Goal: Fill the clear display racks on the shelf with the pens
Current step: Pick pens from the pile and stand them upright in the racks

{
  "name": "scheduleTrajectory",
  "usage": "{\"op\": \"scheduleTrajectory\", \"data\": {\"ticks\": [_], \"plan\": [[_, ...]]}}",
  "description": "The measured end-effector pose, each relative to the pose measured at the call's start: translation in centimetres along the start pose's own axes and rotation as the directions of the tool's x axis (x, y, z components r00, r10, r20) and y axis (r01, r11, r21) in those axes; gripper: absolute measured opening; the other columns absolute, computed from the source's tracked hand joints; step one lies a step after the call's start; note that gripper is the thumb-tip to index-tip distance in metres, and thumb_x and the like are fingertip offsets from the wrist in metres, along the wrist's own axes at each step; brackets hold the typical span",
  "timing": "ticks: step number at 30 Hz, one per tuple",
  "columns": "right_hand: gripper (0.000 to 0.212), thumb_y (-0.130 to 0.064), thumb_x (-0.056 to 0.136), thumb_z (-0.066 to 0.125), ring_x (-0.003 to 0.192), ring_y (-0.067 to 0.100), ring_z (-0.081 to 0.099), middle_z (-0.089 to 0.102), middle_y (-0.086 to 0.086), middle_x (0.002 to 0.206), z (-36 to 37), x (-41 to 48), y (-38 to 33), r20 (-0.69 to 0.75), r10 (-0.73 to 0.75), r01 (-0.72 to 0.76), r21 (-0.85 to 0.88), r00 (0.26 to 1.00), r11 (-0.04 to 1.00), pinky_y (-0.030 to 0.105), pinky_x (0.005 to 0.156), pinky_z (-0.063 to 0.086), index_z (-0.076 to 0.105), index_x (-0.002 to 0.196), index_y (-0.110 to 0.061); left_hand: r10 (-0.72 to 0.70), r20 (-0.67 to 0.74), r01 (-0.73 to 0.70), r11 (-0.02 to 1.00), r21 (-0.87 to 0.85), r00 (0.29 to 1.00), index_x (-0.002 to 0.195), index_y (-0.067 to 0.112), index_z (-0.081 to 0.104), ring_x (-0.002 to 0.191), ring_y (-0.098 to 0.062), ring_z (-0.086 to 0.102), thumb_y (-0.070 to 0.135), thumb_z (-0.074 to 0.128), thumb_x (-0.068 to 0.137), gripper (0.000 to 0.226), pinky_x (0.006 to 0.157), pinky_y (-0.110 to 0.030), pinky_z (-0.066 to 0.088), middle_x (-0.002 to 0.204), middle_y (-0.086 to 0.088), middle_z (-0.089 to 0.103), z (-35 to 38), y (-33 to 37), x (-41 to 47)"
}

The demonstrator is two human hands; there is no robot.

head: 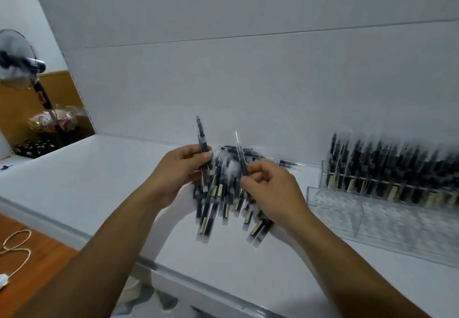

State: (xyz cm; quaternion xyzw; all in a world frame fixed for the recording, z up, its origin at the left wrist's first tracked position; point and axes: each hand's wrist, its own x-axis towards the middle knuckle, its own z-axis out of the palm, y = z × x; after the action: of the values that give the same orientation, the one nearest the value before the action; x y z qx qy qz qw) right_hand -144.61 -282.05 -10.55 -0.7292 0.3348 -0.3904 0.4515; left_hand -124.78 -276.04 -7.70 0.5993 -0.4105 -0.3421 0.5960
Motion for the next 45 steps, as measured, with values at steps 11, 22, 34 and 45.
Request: {"op": "scheduleTrajectory", "data": {"ticks": [11,22,34,45], "plan": [[0.01,-0.022,0.086,0.071,0.054,0.003,0.05,0.06,-0.013,0.063,-13.6,-2.7,-2.9,-0.15,-0.11,0.088,-0.15,0.983,0.985,0.016,0.056,0.045,0.065,0.088,-0.029,0.216,0.249,-0.176,0.969,-0.174,0.944,0.093,0.026,0.075,0.087,-0.013,0.071,0.033,0.074,0.073,0.022,0.066,-0.017,0.052,0.091,0.0,0.074,12.4,3.2,-0.5],[0.005,-0.02,0.092,0.065,0.074,0.033,0.061,0.066,0.019,0.085,-28.8,-6.3,-0.1,-0.444,-0.217,0.078,-0.311,0.869,0.947,0.045,0.069,0.054,0.065,0.091,-0.015,0.269,0.481,-0.208,0.962,-0.178,0.834,0.1,0.026,0.071,0.085,-0.011,0.07,0.024,0.069,0.086,0.014,0.064,-0.014,0.05,0.092,0.002,0.073,27.1,3.5,-0.2],[0.01,-0.019,0.09,0.069,0.074,0.021,0.069,0.066,0.016,0.078,-30.5,-4.9,4.9,-0.509,-0.152,-0.032,-0.334,0.847,0.942,0.05,0.071,0.055,0.062,0.085,-0.013,0.301,0.487,-0.222,0.951,-0.214,0.82,0.097,0.03,0.067,0.082,-0.001,0.069,0.02,0.069,0.086,0.015,0.064,-0.01,0.05,0.087,0.014,0.074,32.5,1.6,-0.9],[0.014,-0.039,0.085,0.071,0.075,0.012,0.062,0.064,-0.012,0.076,-29.9,-3.9,5.2,-0.414,-0.148,-0.165,-0.629,0.898,0.759,0.032,0.068,0.053,0.063,0.085,-0.028,0.337,0.494,-0.261,0.94,-0.218,0.801,0.102,0.029,0.067,0.084,-0.001,0.068,0.024,0.069,0.087,0.016,0.066,-0.01,0.049,0.09,0.014,0.072,32.6,0.6,-0.2]]}}
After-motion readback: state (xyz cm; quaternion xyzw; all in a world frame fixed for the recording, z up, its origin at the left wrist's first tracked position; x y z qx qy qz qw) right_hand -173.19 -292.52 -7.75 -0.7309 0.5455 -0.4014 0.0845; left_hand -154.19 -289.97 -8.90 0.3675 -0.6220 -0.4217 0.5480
